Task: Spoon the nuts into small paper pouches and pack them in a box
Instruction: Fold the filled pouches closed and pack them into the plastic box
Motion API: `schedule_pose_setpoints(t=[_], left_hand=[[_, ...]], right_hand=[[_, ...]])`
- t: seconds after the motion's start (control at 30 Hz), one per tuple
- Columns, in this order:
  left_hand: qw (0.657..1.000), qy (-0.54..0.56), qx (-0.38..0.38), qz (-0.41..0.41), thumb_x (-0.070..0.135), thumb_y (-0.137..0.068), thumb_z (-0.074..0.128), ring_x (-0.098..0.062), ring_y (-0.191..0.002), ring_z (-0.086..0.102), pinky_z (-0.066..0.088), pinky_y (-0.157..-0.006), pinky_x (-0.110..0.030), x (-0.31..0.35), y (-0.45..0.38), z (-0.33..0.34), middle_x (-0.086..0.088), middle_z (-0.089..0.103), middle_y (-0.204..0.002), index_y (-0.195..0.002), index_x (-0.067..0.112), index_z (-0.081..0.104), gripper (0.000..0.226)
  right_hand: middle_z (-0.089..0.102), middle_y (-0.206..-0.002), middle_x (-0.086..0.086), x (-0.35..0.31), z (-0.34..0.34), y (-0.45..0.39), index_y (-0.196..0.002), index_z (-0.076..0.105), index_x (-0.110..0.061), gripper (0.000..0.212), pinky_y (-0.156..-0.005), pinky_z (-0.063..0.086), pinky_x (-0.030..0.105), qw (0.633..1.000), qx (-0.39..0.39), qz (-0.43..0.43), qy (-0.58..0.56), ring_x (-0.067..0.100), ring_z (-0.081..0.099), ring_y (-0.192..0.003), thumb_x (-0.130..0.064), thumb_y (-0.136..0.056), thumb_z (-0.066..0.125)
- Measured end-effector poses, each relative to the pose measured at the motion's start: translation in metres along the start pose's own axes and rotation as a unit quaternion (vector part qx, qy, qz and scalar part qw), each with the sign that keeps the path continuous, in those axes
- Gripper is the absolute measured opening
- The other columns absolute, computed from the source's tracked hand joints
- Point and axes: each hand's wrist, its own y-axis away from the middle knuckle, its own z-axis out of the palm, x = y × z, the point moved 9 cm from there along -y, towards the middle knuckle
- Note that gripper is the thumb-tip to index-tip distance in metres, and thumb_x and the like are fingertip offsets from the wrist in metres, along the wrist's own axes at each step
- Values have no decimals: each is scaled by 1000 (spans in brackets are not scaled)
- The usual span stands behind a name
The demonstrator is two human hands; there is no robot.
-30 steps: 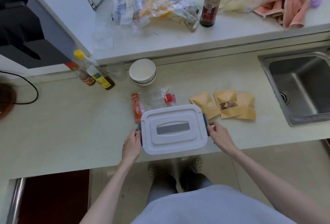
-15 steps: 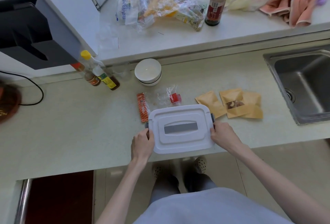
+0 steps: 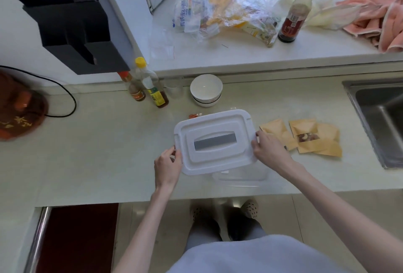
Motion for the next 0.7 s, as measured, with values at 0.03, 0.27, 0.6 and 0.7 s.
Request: schedule_pose_setpoints(t=[0.03, 0.27, 0.6, 0.7], left_hand=[[1000, 15, 14, -16, 27, -100, 49, -28, -63, 57, 41, -55, -35, -13, -2, -11, -8, 64, -66, -76, 9, 67, 35], [979, 81, 127, -139, 26, -96, 58, -9, -69, 54, 42, -64, -29, -114, -4, -97, 10, 67, -75, -93, 11, 74, 22], [963, 79, 26, -256, 9, -94, 50, -23, -107, 62, 49, -87, -33, -216, -11, -102, -12, 67, -121, -117, 10, 69, 29], [960, 68, -23, -271, 11, -95, 50, -29, -118, 56, 45, -104, -47, -227, -13, -89, -15, 55, -134, -128, 8, 62, 35]], right_hand=[[64, -99, 21, -17, 6, -4, -114, 52, 0, 25, -69, 39, 40, 1000, -3, -9, -5, 37, 58, -91, -10, -93, 42], [57, -98, 17, -143, 80, -13, -105, 46, -2, 24, -63, 39, 37, 992, -84, -60, -70, 34, 54, -86, 3, -82, 49], [53, -74, 5, -172, 206, -3, -84, 48, -6, 4, -52, 43, 23, 966, -250, 52, -45, 15, 52, -61, -6, -85, 53], [60, -86, 12, -162, 225, 0, -108, 52, 1, 22, -56, 49, 26, 955, -275, 92, -55, 23, 63, -71, -8, -89, 48]])
